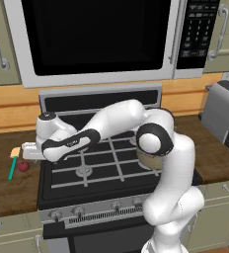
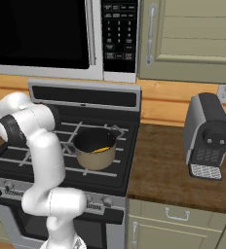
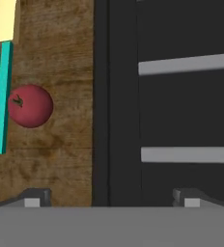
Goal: Put the corn and tomato in the pot. Retrieve the spatula and lightly stir the vegetables in the pot.
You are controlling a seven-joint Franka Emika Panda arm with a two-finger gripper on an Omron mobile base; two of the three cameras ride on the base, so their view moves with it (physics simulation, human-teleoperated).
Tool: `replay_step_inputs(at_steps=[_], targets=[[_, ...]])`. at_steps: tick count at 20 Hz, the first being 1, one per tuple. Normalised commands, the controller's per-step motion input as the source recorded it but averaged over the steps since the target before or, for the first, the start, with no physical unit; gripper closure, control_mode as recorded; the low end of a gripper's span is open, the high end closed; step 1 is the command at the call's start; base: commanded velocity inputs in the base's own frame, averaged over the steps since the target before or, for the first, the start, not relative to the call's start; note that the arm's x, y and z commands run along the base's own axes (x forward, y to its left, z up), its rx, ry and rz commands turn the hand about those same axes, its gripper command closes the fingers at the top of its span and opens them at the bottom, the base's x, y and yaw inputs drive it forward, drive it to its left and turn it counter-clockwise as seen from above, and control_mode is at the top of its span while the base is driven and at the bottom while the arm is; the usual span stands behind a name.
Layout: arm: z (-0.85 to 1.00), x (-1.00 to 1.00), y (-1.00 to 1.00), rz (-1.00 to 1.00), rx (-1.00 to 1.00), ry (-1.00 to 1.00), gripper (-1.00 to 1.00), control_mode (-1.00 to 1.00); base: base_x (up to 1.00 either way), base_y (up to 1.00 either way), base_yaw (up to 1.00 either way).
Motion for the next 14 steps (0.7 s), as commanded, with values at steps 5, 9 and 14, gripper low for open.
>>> replay_step_inputs(at_steps=[5,9,14], targets=[[-0.03,0.17,0.27,-0.02,0.00,0.00,-1.00,-1.00,0.00,0.00,0.00],[-0.08,0.15,0.26,-0.02,0.00,0.00,-1.00,-1.00,0.00,0.00,0.00],[-0.10,0.16,0.27,-0.02,0.00,0.00,-1.00,-1.00,0.00,0.00,0.00]])
